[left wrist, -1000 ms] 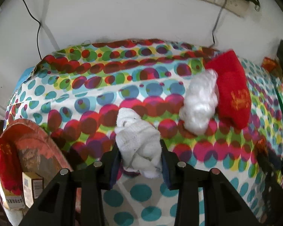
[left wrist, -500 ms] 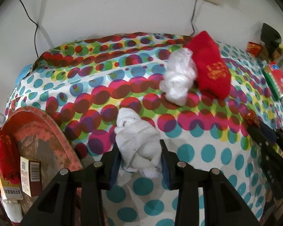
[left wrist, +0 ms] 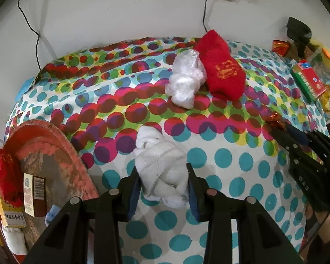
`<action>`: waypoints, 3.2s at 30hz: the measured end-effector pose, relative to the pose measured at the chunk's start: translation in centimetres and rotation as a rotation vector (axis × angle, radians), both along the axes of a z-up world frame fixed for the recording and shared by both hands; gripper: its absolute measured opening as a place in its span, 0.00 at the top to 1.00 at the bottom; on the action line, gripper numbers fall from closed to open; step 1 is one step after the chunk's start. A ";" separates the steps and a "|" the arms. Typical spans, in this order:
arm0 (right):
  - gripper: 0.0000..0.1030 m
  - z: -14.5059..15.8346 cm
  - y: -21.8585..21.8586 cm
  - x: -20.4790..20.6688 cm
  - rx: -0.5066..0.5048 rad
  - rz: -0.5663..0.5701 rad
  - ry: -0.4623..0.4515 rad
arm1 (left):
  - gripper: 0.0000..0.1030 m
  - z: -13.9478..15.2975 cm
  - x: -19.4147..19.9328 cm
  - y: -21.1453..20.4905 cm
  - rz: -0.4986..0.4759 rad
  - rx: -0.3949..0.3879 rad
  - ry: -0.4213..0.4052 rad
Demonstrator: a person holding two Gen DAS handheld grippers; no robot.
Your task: Organize objects
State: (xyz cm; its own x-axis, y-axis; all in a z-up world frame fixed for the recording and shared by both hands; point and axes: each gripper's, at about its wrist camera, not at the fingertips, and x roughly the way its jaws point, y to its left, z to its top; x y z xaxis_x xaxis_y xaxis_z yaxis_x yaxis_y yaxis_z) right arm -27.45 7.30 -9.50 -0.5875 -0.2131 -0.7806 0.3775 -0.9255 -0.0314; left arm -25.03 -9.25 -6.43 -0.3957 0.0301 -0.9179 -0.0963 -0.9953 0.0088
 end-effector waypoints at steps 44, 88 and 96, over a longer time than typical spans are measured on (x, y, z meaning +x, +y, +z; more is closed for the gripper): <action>0.78 0.0 -0.5 0.2 0.060 0.005 0.027 | 0.63 5.2 16.9 -18.6 0.387 0.045 0.241; 0.78 0.1 -0.1 0.4 0.115 0.006 0.055 | 0.39 3.5 18.4 -21.0 0.441 0.047 0.294; 0.78 0.2 0.0 0.5 0.113 0.006 0.054 | 0.39 3.1 18.4 -21.1 0.432 0.030 0.281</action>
